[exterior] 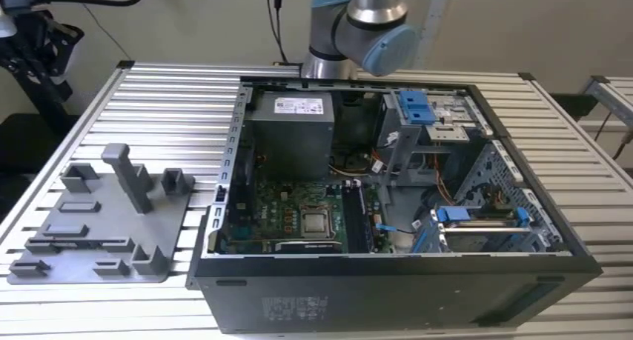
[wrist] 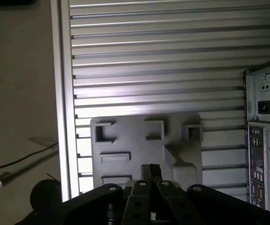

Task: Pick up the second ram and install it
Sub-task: 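Reach for the second ram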

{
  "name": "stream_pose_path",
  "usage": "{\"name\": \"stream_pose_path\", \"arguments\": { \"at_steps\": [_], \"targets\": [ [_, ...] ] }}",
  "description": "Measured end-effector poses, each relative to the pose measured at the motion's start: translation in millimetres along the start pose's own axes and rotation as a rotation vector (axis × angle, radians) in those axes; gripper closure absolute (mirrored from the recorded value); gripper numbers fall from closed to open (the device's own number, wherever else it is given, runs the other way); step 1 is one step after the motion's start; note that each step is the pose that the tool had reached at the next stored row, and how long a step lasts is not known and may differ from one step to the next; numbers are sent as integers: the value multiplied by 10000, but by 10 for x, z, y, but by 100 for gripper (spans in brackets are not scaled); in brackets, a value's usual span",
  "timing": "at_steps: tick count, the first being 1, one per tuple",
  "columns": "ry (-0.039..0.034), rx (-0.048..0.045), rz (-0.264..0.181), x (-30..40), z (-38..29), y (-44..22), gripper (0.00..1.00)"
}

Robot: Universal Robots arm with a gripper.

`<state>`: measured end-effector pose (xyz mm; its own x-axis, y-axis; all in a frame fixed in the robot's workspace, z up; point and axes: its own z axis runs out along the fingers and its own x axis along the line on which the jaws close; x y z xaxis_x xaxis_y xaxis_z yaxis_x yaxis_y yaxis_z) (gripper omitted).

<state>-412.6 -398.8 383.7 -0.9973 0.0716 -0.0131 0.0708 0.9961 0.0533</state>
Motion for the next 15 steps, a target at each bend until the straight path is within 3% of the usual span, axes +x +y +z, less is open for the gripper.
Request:
{"name": "stream_pose_path", "arguments": {
  "at_steps": [2, 10, 15],
  "targets": [
    [1, -2, 0, 34, 0, -2, 89],
    [1, -3, 0, 41, 2, -15, 89],
    [1, -3, 0, 60, 6, -129, 89]
  ]
}}
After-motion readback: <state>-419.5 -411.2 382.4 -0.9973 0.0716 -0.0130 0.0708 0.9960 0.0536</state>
